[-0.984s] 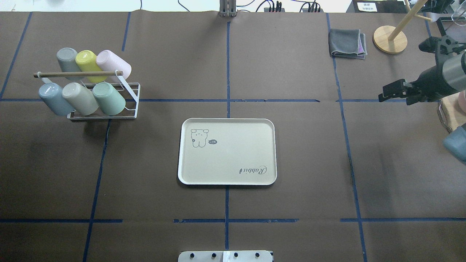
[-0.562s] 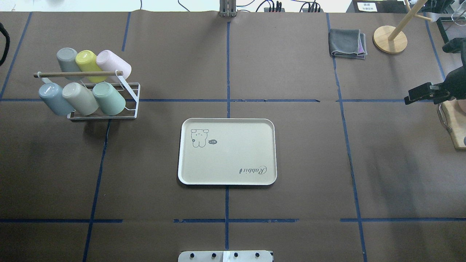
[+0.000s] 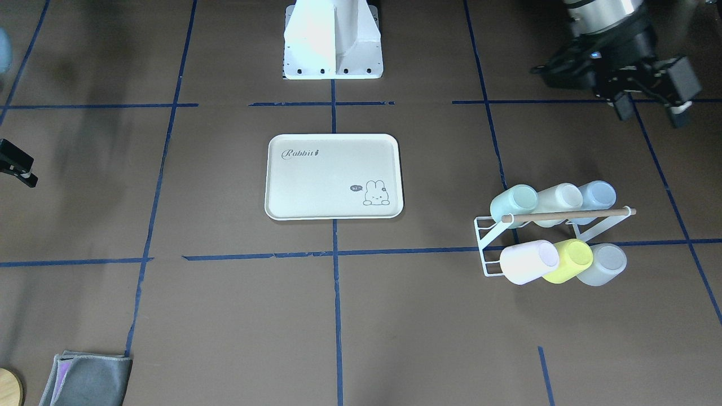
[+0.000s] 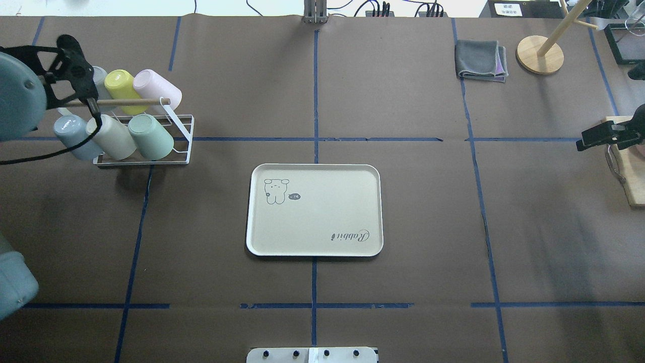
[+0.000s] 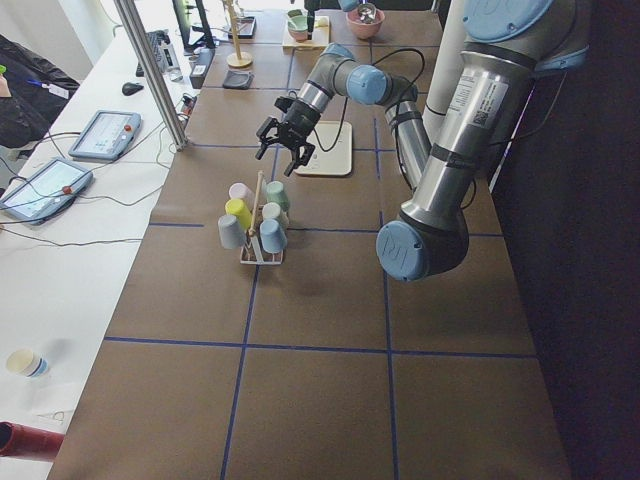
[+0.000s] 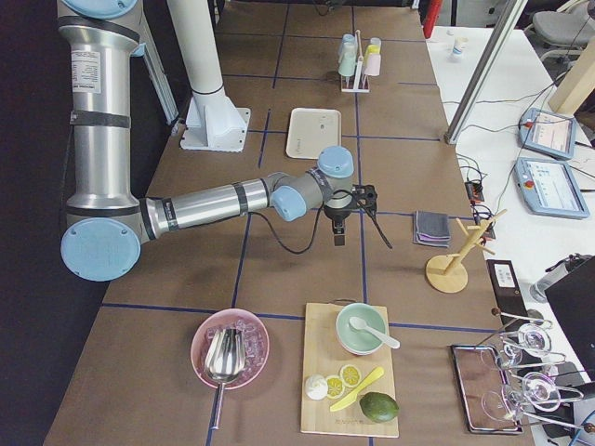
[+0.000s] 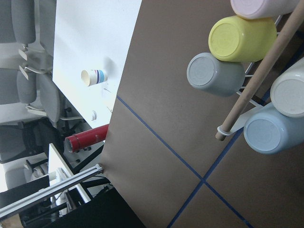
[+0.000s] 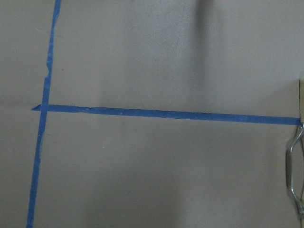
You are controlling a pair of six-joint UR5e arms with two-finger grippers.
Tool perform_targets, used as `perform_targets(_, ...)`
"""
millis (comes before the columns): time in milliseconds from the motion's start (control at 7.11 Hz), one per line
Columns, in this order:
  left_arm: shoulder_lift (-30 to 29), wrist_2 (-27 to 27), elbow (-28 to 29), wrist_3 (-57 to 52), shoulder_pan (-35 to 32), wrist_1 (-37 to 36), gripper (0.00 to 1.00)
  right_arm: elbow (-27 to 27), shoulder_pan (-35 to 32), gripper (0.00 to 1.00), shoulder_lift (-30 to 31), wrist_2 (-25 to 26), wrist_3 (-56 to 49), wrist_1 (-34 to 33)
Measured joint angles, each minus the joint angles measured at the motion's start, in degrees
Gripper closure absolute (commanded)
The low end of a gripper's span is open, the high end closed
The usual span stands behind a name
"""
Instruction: Pick up and place green cup on tray
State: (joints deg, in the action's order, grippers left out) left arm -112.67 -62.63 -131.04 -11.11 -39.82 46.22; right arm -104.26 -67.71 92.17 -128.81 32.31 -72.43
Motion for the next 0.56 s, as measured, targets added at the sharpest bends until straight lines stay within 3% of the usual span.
perform_targets(281, -2.0, 8.7, 0.4, -0.1, 8.1, -7.1, 0.00, 0.3, -1.4, 0.00, 0.1, 0.5, -6.9, -4.5)
perform_targets(562, -2.4, 16.5, 2.0, -4.9, 13.2, -9.7, 0.01, 0.5, -1.8, 0.00, 0.5, 0.7, -8.7, -5.6)
